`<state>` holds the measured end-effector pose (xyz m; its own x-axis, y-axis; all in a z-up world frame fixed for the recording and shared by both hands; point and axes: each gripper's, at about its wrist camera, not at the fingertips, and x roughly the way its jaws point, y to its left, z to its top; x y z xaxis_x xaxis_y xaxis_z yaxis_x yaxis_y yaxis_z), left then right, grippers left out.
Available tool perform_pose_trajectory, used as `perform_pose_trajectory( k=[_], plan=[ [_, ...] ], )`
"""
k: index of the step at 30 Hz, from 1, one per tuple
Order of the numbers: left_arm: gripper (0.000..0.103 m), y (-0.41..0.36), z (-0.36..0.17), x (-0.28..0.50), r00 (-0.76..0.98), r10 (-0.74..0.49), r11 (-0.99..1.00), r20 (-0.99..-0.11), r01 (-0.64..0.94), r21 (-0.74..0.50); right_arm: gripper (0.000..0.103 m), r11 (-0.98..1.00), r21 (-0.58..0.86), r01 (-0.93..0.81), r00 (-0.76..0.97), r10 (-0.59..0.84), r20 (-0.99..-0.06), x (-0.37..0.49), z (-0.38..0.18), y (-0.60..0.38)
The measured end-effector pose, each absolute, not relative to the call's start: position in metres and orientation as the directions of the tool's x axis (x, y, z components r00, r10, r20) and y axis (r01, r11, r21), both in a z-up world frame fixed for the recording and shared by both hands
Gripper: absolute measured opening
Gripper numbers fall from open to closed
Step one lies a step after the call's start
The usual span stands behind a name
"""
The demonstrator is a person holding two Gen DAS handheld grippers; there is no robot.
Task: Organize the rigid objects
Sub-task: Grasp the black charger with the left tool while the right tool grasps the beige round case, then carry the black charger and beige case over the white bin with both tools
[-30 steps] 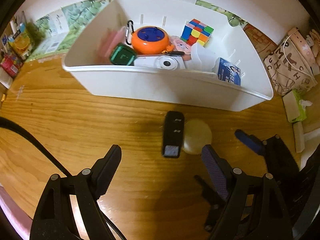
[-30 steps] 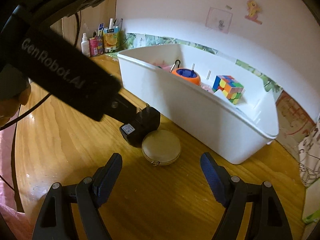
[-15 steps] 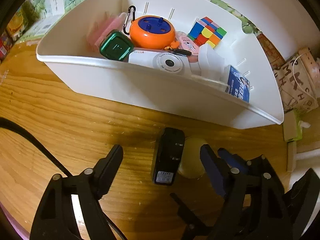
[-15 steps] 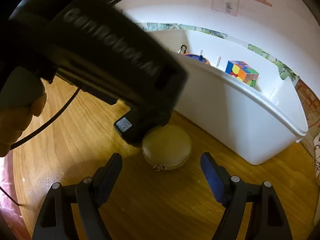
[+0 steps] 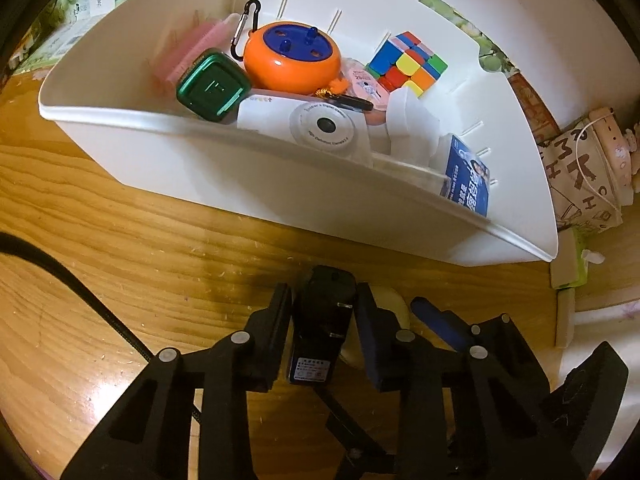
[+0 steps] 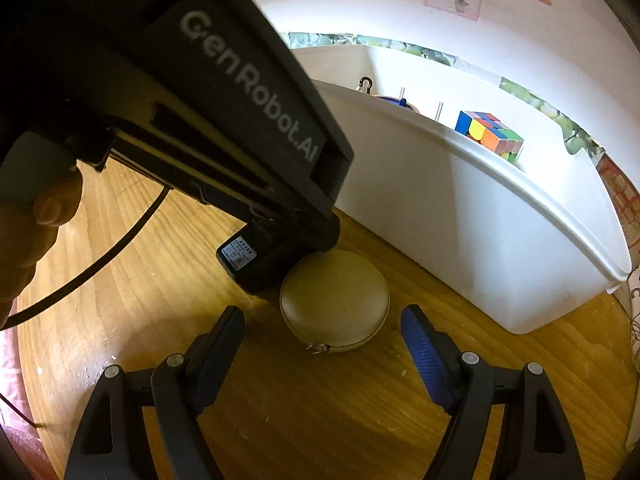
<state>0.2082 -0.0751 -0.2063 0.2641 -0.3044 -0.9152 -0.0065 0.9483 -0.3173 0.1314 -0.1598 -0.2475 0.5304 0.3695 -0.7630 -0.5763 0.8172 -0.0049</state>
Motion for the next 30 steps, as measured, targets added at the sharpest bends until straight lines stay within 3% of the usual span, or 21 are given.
perform_pose_trajectory(
  k=[13, 20, 30],
  plan=[
    [0.031, -0.049, -0.196, 0.193, 0.316, -0.295, 0.944, -0.902, -0.051, -0.326, 0.072, 0.822, -0.017, -0.569, 0.545, 0.361, -0.756, 0.144, -0.244, -0.151],
    [0.029, -0.027, -0.182, 0.179, 0.349, -0.254, 0.951, -0.902, -0.078, -0.298, 0.056, 0.836, -0.014, -0.549, 0.557, 0.354, -0.751, 0.149, -0.242, -0.149],
    [0.029, -0.005, -0.163, 0.163, 0.373, -0.208, 0.953, -0.904, -0.131, -0.274, 0.056, 0.828, -0.057, -0.558, 0.562, 0.327, -0.76, 0.15, -0.239, -0.135]
  ],
)
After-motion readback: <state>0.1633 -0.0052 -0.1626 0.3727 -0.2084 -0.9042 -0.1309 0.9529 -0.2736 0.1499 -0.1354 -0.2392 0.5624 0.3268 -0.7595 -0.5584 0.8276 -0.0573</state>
